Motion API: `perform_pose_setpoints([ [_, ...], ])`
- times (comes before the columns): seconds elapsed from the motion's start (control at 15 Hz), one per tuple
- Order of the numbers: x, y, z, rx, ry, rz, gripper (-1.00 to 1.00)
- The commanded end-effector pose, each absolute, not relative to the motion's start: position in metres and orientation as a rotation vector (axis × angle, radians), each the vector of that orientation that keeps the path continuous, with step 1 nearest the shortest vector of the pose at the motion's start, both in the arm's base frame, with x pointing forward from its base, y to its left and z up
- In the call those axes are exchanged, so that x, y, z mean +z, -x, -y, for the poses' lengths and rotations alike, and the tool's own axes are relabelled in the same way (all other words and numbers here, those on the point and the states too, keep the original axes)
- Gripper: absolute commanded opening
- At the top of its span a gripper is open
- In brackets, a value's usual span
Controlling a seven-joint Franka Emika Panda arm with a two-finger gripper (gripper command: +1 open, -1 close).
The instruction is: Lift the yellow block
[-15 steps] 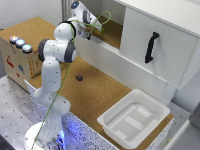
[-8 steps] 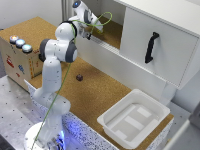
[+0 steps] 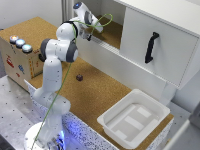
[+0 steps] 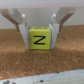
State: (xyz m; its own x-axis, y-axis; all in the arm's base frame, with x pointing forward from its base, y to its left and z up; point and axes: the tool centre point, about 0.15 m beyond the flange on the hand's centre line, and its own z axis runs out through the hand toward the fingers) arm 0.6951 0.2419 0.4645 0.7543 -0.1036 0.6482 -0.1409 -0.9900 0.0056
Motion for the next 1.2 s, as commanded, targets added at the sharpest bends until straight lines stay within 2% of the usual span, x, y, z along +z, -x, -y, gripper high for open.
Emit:
perform_pose_setpoints([
  [0.0, 0.477, -0.688, -0.237, 1.047, -2.883, 0.113, -1.0],
  [0.4, 0.482, -0.629, -0.211, 1.033, -2.847, 0.098, -1.0],
  [0.87, 0.488, -0.532, -0.174, 0.951, -2.852, 0.036, -1.0],
  [1.13, 0.492, -0.496, -0.152, 0.981, -2.894, -0.061, -1.0],
])
